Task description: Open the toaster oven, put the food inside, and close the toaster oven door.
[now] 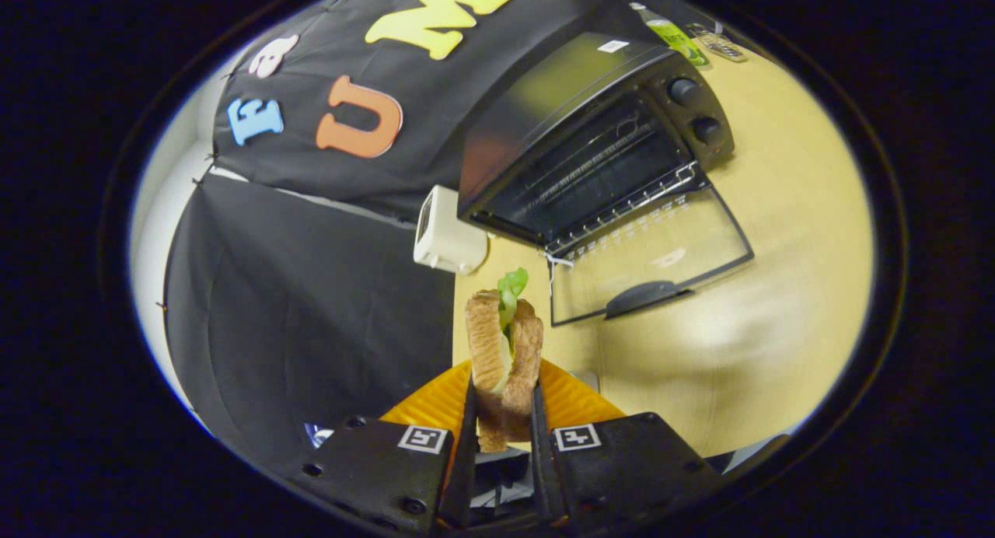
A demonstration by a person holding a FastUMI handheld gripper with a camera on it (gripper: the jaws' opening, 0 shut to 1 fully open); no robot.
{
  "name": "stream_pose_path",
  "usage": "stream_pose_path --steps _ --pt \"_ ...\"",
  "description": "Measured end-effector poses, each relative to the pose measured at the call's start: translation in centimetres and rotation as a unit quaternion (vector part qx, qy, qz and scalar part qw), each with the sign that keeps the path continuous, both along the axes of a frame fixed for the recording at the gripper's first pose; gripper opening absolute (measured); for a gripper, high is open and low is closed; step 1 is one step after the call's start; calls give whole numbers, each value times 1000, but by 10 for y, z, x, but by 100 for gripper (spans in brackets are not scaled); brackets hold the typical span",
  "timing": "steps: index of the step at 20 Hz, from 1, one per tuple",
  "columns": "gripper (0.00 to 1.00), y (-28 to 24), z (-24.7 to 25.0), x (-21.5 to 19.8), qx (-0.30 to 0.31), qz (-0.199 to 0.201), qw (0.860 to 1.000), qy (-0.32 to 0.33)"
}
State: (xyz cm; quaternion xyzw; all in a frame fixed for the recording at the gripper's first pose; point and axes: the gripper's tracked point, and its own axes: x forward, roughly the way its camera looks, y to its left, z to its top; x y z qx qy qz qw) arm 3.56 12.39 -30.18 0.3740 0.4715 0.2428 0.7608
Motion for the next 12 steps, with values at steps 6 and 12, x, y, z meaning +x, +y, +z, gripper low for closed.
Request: stream_pose_path --steps 6,12 --pt "36 -2 -32 81 45 -112 992 -34" --pt "37 -2 -71 142 108 -189 975 -49"
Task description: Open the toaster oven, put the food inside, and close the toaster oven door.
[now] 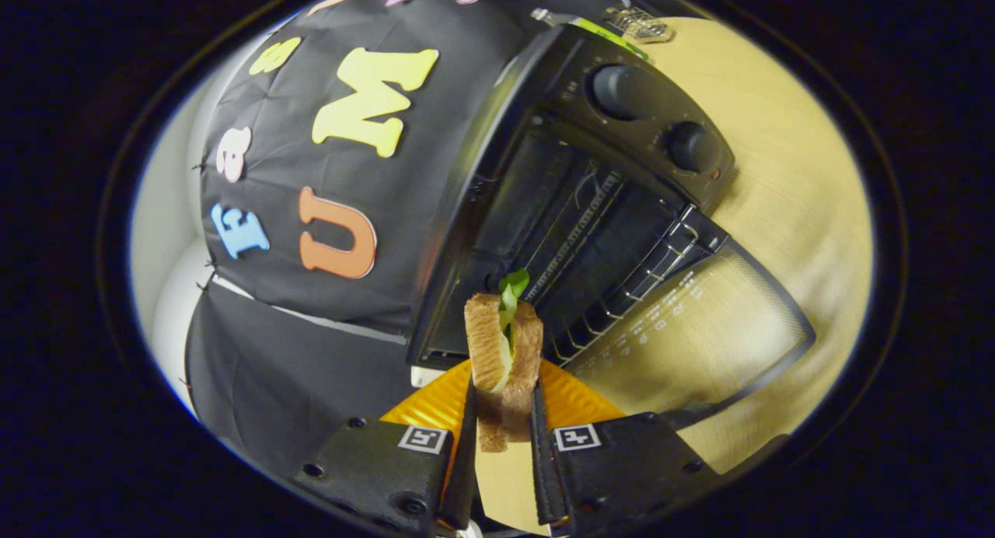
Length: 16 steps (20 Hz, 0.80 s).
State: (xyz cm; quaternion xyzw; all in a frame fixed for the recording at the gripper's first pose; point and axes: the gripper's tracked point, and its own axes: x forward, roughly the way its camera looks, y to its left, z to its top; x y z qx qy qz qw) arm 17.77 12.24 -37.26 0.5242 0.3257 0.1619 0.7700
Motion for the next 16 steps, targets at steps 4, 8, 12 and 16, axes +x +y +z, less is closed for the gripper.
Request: stream_pose_path --steps 4,8,12,16 --pt "36 -3 -10 31 60 -51 997 1" --pt "37 -11 -13 59 70 -114 991 -6" --pt "49 4 -18 71 69 -114 991 0" --pt "70 15 -17 71 41 -100 994 7"
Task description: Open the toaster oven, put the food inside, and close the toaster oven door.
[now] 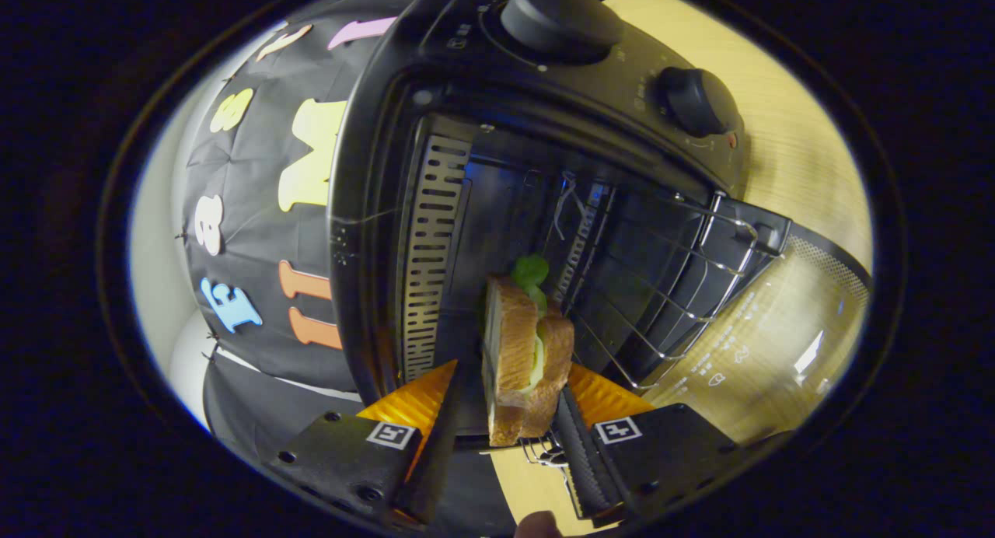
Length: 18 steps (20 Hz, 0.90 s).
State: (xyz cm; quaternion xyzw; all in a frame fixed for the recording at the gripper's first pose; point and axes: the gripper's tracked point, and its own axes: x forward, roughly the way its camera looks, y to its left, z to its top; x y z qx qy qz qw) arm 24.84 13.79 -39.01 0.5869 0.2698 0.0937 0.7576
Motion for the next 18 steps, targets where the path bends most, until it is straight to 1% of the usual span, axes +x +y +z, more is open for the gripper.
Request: stream_pose_path --steps 2,6,9,14,18 --pt "80 3 -3 -5 -31 8 999 15" --pt "88 2 -2 -17 -80 27 996 34" --pt "90 4 1 -34 -111 45 992 38" --pt "92 7 7 -69 -122 66 989 47" --pt "94 7 24 -102 -153 96 983 31"
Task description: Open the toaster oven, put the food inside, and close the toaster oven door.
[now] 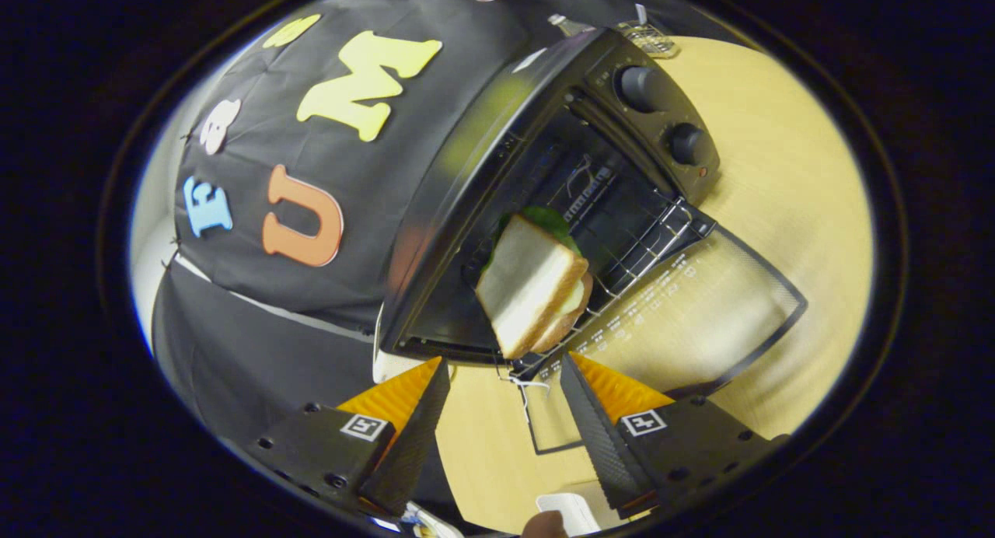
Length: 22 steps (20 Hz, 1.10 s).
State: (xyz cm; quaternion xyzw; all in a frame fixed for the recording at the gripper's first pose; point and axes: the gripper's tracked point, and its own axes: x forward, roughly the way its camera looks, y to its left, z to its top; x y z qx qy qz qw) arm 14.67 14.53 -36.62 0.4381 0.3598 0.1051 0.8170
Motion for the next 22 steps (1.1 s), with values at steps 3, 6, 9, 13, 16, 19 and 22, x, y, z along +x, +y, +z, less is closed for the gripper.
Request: stream_pose_path --steps 3,6,9,13,16,19,22 --pt "94 -8 10 -21 -41 16 999 -14" --pt "94 -18 11 -43 -95 38 994 -23" --pt "94 -32 13 -66 -144 61 987 -30" --pt "95 -51 9 -89 -222 90 970 -42" --pt "95 -64 -8 -105 -282 114 952 -31" --pt "97 -67 -32 -113 -322 135 937 -25" --pt "98 -69 -56 -115 -340 142 929 -9"
